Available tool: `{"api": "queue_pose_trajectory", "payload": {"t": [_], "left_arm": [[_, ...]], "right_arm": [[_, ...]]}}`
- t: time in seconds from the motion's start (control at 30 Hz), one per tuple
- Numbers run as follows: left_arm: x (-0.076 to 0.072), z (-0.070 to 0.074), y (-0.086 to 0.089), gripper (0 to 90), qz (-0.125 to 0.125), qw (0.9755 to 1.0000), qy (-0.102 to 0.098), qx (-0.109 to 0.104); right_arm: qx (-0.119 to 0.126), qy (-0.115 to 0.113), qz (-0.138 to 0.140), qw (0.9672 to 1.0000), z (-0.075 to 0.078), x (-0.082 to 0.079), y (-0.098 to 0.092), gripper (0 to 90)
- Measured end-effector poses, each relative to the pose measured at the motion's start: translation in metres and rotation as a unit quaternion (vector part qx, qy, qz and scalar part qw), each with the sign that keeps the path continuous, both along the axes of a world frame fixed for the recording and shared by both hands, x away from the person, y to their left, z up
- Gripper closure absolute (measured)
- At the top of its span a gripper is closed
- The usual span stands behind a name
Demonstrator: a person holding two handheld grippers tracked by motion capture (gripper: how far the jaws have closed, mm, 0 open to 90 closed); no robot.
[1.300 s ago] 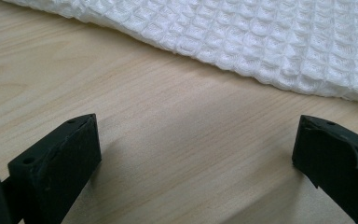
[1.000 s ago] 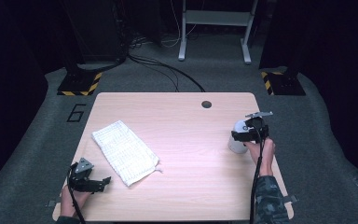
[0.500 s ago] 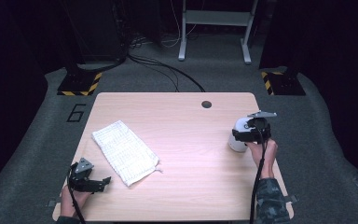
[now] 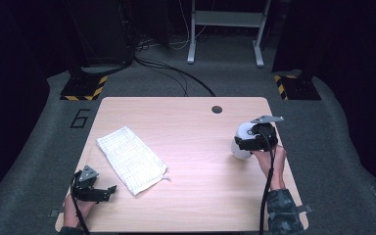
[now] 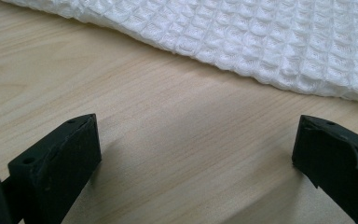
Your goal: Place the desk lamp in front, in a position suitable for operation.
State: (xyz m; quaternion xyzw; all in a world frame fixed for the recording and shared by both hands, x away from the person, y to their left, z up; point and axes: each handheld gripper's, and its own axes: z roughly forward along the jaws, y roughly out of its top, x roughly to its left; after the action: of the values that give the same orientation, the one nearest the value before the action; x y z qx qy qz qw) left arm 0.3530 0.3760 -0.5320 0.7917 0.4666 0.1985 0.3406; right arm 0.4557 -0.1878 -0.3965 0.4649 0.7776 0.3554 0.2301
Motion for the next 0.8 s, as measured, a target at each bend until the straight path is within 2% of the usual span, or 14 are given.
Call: {"api": "queue_pose_trajectory", "payload": {"t": [0.3, 0.33, 0.43, 0.5, 0.57, 0.63, 0.67, 0.7, 0.8], "left_arm": [[0.000, 0.000, 0.000, 0.7, 0.000, 1.0000, 0.000, 0.000], [0.000, 0.000, 0.000, 0.7, 0.000, 1.0000, 0.000, 0.000], [0.000, 0.000, 0.000, 0.7, -0.002, 1.0000, 0.001, 0.002], [0.000, 0.000, 0.000, 0.7, -0.001, 1.0000, 0.001, 0.002], [0.000, 0.000, 0.000, 0.7, -0.002, 1.0000, 0.001, 0.002], [0.000, 0.000, 0.000, 0.7, -0.002, 1.0000, 0.001, 0.001], [0.000, 0.000, 0.000, 0.7, -0.002, 1.0000, 0.001, 0.002], [0.000, 0.000, 0.000, 0.7, -0.002, 1.0000, 0.001, 0.002], [0.000, 0.000, 0.000, 0.8, -0.002, 1.0000, 0.001, 0.002]], "right_arm": [[0.001, 0.006, 0.035, 0.9994, 0.004, -0.003, 0.025, 8.4], [-0.006, 0.004, 0.049, 0.9988, 0.004, -0.003, 0.027, 8.3], [-0.005, 0.011, 0.073, 0.9973, 0.005, -0.006, 0.043, 8.4], [0.000, 0.009, 0.074, 0.9972, 0.004, -0.007, 0.047, 8.4], [0.000, 0.017, 0.097, 0.9951, 0.002, -0.007, 0.058, 8.4], [0.005, 0.017, 0.094, 0.9954, 0.001, -0.008, 0.064, 8.3], [-0.001, 0.018, 0.107, 0.9941, 0.000, -0.007, 0.067, 8.4], [0.001, 0.019, 0.109, 0.9939, -0.003, -0.009, 0.076, 8.4], [-0.004, 0.021, 0.123, 0.9921, -0.005, -0.008, 0.084, 8.4]]}}
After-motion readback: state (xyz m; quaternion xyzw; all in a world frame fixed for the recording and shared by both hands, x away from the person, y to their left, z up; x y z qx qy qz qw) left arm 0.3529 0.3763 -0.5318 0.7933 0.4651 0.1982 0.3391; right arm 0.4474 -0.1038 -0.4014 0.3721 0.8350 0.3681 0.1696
